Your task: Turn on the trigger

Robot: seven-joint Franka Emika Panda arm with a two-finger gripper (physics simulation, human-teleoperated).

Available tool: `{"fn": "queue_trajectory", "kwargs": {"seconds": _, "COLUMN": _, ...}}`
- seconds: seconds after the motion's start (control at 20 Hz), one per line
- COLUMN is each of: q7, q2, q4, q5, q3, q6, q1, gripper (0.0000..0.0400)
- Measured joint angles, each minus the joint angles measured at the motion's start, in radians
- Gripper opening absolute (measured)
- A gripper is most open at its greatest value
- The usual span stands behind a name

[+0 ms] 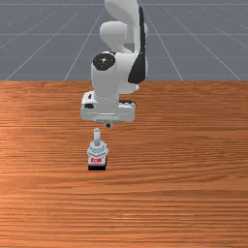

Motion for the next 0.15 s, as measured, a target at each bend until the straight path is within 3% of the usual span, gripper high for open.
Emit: {"fn": "queue_trajectory", "kwargs": {"seconds": 0.15, "q7": -0.011, "q2": 0.111, "q4": 0.234, "q5": 0.030, "q3": -0.001, "q6": -0.078, "q1": -0.043, "gripper": 0.0000}}
